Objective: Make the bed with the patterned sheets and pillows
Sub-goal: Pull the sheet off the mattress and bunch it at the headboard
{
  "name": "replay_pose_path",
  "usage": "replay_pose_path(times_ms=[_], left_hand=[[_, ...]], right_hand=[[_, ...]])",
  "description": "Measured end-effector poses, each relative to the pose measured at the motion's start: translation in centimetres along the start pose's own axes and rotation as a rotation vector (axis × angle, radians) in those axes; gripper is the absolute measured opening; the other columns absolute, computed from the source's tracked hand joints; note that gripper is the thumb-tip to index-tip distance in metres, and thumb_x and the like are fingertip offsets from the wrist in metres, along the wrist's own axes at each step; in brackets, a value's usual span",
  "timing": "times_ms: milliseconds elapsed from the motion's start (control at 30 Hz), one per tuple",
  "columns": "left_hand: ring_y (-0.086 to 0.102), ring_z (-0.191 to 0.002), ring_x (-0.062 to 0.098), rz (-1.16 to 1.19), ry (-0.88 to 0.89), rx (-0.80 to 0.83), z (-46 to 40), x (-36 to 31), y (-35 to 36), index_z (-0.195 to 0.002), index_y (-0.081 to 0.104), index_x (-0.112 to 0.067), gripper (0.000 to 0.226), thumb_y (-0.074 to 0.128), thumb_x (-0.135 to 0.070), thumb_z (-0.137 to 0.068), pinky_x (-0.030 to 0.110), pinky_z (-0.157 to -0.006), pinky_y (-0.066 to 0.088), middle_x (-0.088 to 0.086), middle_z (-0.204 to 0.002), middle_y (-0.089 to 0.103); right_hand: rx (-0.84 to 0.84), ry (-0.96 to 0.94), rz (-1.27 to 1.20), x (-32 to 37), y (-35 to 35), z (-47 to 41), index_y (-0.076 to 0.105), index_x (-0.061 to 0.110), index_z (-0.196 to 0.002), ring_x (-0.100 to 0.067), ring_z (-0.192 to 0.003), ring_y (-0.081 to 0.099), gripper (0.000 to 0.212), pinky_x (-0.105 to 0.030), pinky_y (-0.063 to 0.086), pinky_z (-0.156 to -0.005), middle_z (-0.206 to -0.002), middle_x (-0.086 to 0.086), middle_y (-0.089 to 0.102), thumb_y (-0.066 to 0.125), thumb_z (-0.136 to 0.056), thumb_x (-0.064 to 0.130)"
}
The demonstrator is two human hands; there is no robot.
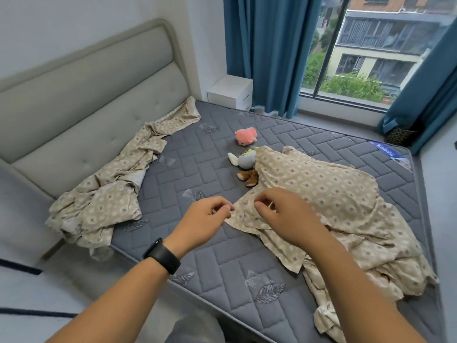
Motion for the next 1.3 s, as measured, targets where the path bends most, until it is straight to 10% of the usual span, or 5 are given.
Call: replay_pose_path(times_ms=[700,1300], left_hand=[[0.069,-0.075,0.014,0.060,-0.178,0.104,-12.1,23.0,-19.2,-0.091,0.073,-0.021,0.018,0.056,-0.019,-0.099,0.038,-0.081,0.056,-0.005,-0.084,0.074],[0.070,-0.073,0.014,0.060,-0.236,0.084,-12.5,24.5,-18.2,-0.089,0.072,-0.027,0.019,0.058,-0.019,-0.098,0.037,-0.080,0.057,-0.009,-0.081,0.074]], right_hand=[[0.100,-0.004,0.157,14.6,19.8,-21.0,0.067,0.028,-0.104,-0.013,-0.094,0.054,0.016,-0.040,0.050,-0.080,-0.099,0.012,0.062,0.055,-0.100,0.037],[0.182,0.059,0.145,10.9,21.8,-21.1,0.065,0.024,-0.106,-0.019,-0.099,0.056,0.019,-0.042,0.051,-0.080,-0.106,0.005,0.064,0.052,-0.101,0.036]])
Point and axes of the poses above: each hand's wrist, its own z-axis away from the middle knuckle, its own y-axis out of the palm, x = y × z, the point moved 10 cm from there along -z, towards the middle knuckle
